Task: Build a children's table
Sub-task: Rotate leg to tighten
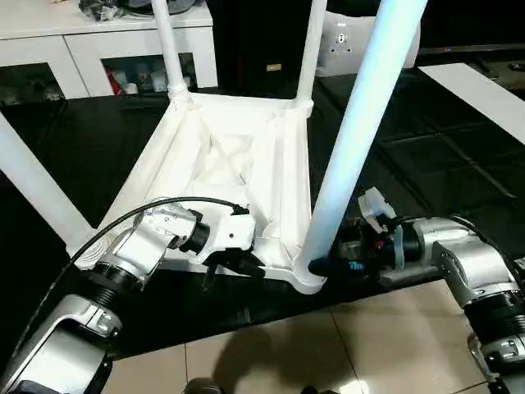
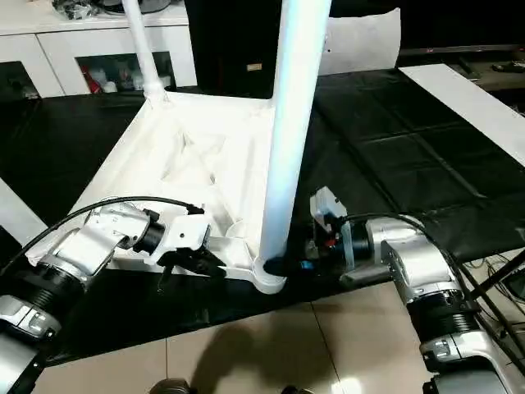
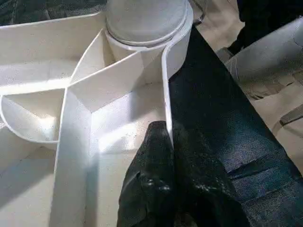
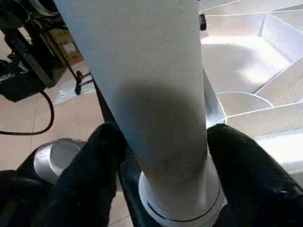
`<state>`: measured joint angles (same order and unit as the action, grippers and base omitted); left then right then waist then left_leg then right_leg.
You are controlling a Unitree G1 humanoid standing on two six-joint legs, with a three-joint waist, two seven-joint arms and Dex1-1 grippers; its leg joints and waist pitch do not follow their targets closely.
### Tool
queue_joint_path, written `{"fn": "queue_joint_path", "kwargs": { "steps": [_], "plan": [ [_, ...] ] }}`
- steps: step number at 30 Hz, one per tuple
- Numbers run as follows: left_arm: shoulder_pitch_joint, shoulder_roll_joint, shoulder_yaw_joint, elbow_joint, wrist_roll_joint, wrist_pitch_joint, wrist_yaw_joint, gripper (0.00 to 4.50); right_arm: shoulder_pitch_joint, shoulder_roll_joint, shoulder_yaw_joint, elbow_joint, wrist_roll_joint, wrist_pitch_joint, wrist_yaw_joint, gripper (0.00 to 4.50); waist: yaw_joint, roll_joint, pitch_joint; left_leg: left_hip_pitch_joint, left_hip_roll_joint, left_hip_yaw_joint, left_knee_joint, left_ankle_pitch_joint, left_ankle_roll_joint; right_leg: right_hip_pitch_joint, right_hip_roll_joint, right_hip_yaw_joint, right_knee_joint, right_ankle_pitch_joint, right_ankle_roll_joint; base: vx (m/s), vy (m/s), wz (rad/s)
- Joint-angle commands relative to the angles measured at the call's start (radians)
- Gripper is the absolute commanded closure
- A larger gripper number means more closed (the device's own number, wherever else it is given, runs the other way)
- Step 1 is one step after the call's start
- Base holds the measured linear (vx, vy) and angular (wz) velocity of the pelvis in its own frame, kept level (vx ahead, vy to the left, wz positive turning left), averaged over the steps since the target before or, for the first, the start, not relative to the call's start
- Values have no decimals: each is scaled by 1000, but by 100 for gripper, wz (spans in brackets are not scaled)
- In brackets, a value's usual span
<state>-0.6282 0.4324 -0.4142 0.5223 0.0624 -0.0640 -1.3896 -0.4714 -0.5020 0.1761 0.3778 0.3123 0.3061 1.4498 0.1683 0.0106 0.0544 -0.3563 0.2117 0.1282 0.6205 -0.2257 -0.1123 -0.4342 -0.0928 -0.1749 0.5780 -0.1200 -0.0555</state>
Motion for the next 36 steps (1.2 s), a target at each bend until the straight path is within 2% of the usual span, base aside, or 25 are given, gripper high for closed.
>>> {"fn": "queue_joint_path", "kwargs": {
  "steps": [1, 6, 9, 11, 13, 14, 16, 18, 19, 20, 21, 22, 23, 24, 25, 26, 27, 28, 29, 30, 31, 32, 34, 35, 36],
  "plan": [
    [-25, -9, -23, -17, -1, -31, -31, 450, -23, -7, 10, 4, 9, 9, 17, 185, -8, -7, -88, -9, 12, 25, -64, -40, 81, 86, -54, 53, -75, -417, -20, 0, 0, 0],
    [-19, -15, -12, -22, -17, -9, -29, 450, -24, -2, 6, 6, 20, 25, 23, 221, -8, -8, -90, -10, 13, 25, -64, -29, 83, 86, -54, 54, -72, -401, -24, 0, 0, 0],
    [-5, -31, 9, -58, -38, 78, 3, 450, -11, 27, -13, -21, 39, 70, -27, 240, -7, -7, -89, -12, 14, 24, -64, -22, 80, 87, -55, 54, -70, -396, -31, 0, 0, 0],
    [10, -61, 36, -94, -37, 198, 93, 450, -10, 92, -38, -18, 9, 80, -189, 244, -16, -9, -85, -11, 11, 25, -65, -43, 68, 86, -55, 51, -77, -431, -20, 0, 0, 0],
    [10, -61, 36, -94, -37, 198, 93, 450, -10, 92, -38, -18, 9, 80, -189, 244, -22, -8, -82, -11, 7, 26, -66, -60, 57, 85, -55, 47, -84, -463, -7, 0, 0, 0],
    [16, -98, 62, -112, -33, 274, 183, 450, -19, 158, -56, 2, -26, 77, -338, 247, -37, -12, -80, -8, 1, 26, -65, -88, 47, 84, -53, 38, -98, -515, 24, 0, 0, 0],
    [12, -136, 82, -112, -33, 313, 251, 450, -34, 210, -62, 27, -48, 84, -441, 250, -56, -17, -78, -12, -5, 26, -61, -109, 39, 87, -51, 24, -110, -558, 61, 0, 0, 0],
    [4, -163, 96, -101, -33, 329, 297, 450, -57, 253, -71, 72, -69, 92, -538, 251, -77, -13, -77, -13, -12, 26, -54, -139, 46, 87, -48, 8, -124, -593, 99, 0, 0, 0],
    [4, -163, 96, -101, -33, 329, 297, 450, -57, 253, -71, 72, -69, 92, -538, 251, -96, -10, -77, -16, -10, 23, -52, -158, 52, 89, -45, -3, -130, -601, 113, 0, 0, 0],
    [-9, -195, 111, -85, -34, 341, 348, 450, -85, 295, -84, 120, -91, 102, -642, 251, -104, -9, -79, -17, -9, 21, -52, -166, 54, 93, -44, -7, -134, -597, 121, 0, 0, 0],
    [-20, -216, 121, -71, -36, 343, 380, 450, -108, 320, -99, 160, -100, 104, -718, 251, -124, 5, -79, -15, 4, 15, -56, -187, 62, 100, -46, -20, -142, -580, 114, 0, 0, 0],
    [-25, -227, 127, -63, -36, 344, 398, 450, -120, 334, -107, 181, -106, 106, -760, 251, -143, 29, -74, -10, 42, 0, -72, -245, 69, 111, -53, -21, -132, -532, 82, 0, 0, 0],
    [-39, -251, 136, -46, -39, 338, 430, 450, -146, 359, -126, 231, -116, 78, -841, 251, -153, 31, -74, -19, 82, -20, -95, -329, 66, 128, -58, -2, -82, -457, 58, 0, 0, 0],
    [-43, -257, 138, -41, -39, 335, 438, 450, -152, 365, -131, 244, -117, 66, -859, 218, -153, 31, -74, -19, 82, -20, -95, -329, 66, 128, -58, -2, -82, -457, 58, 0, 0, 0],
    [-52, -266, 136, -30, -32, 314, 456, 450, -162, 379, -146, 265, -123, 30, -901, 198, -162, 16, -71, 9, 62, -8, -93, -389, 43, 110, -68, 18, -93, -451, 28, 0, 0, 0],
    [-53, -264, 132, -30, -28, 306, 456, 450, -160, 381, -148, 262, -125, 22, -904, 184, -166, 5, -69, 16, 26, 6, -72, -360, 35, 97, -73, 7, -121, -520, 34, 0, 0, 0],
    [-53, -263, 130, -30, -26, 302, 457, 450, -158, 381, -149, 259, -125, 20, -903, 182, -164, -3, -66, 24, -20, 30, -42, -284, 40, 86, -76, -24, -153, -642, 68, 0, 0, 0],
    [-54, -249, 125, -22, -14, 282, 454, 450, -141, 379, -154, 223, -116, 21, -881, 179, -161, 3, -75, 7, -19, 29, -49, -231, 61, 103, -69, -26, -149, -630, 88, 0, 0, 0],
    [-54, -236, 121, -14, 0, 260, 450, 450, -126, 375, -157, 197, -120, 19, -868, 175, -152, 8, -82, 9, -4, 25, -58, -191, 67, 102, -66, -19, -145, -565, 76, 0, 0, 0],
    [-54, -236, 121, -14, 0, 260, 450, 450, -126, 375, -157, 197, -120, 19, -868, 153, -148, 9, -84, 10, 2, 23, -62, -169, 67, 100, -65, -11, -137, -519, 56, 0, 0, 0],
    [-54, -227, 118, -10, 11, 246, 447, 450, -116, 372, -158, 179, -125, 17, -861, 144, -141, 13, -87, 7, 16, 17, -69, -124, 68, 101, -66, 2, -116, -431, 5, 0, 0, 0],
    [-57, -211, 113, 3, 29, 229, 451, 450, -100, 363, -156, 157, -139, 13, -862, 140, -134, 10, -90, -2, 20, 14, -69, -77, 71, 106, -64, 9, -98, -361, -20, 0, 0, 0],
    [-70, -182, 110, 43, 55, 187, 460, 450, -62, 336, -141, 109, -163, -16, -840, 123, -123, 8, -95, -7, 20, 15, -65, -7, 83, 106, -63, 18, -79, -277, -45, 0, 0, 0],
    [-80, -174, 115, 67, 65, 178, 473, 450, -46, 329, -147, 83, -145, 4, -828, 110, -115, 11, -98, -4, 25, 14, -64, 28, 92, 105, -67, 25, -65, -232, -69, 0, 0, 0],
    [-96, -164, 123, 98, 75, 165, 493, 450, -27, 315, -146, 52, -140, 11, -816, 100, -114, 8, -99, -11, 22, 14, -62, 54, 102, 109, -63, 26, -60, -207, -71, 0, 0, 0]
  ]
}}
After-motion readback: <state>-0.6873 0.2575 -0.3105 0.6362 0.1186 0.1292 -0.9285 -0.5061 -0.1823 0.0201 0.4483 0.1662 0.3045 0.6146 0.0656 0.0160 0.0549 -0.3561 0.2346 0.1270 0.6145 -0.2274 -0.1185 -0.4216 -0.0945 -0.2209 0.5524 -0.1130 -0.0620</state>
